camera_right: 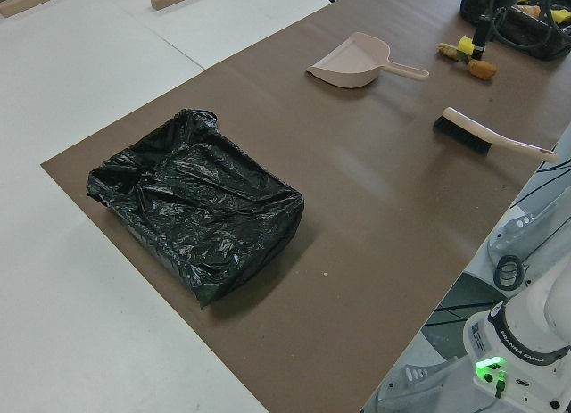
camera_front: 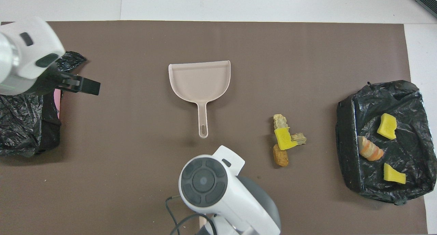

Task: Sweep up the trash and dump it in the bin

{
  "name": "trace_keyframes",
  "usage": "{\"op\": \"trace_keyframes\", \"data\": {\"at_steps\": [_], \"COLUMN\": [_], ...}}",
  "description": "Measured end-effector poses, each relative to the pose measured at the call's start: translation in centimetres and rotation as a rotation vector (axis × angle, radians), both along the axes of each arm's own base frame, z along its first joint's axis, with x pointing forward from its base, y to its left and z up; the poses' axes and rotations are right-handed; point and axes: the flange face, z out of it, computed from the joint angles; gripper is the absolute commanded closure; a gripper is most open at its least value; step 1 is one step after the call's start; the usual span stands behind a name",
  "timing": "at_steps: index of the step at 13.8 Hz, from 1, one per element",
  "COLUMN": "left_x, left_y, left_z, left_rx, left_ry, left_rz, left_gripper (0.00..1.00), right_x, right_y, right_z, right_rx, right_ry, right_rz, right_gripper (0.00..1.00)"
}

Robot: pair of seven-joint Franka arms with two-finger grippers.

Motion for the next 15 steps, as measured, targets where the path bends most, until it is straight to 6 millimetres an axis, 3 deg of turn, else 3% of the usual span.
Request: {"op": "trace_keyframes", "data": {"at_steps": [3, 6, 8, 11, 15], "left_x": [1.3, 1.3, 0.4, -1.4, -4.4], "left_y": [-5.5, -11.4, -15.3, -19.7, -22.4], "left_z": [-4.6, -9.5, -13.1, -17.5, -22.6], "left_rx": [-0.003, -0.014, -0.014, -0.016, -0.011], "left_ry": [0.004, 0.006, 0.015, 0.031, 0.049], "left_rz": [-0.022, 0.002, -0.008, 0.027, 0.062], "left_gripper": [0.0, 0.0, 0.0, 0.0, 0.0], "right_x": [-7.0, -10.9, -12.2, -12.2, -11.5], "right_y": [0.4, 1.2, 1.2, 1.4, 2.1], "right_z": [-3.9, -7.1, -8.4, -8.9, -10.3], "right_rx": [-0.024, -0.042, -0.033, -0.001, 0.05], "right_ry": [0.004, 0.006, 0.006, -0.008, -0.014], "right_rz": [0.028, 0.026, 0.03, 0.016, -0.021], "right_gripper": [0.0, 0.0, 0.0, 0.0, 0.0]}}
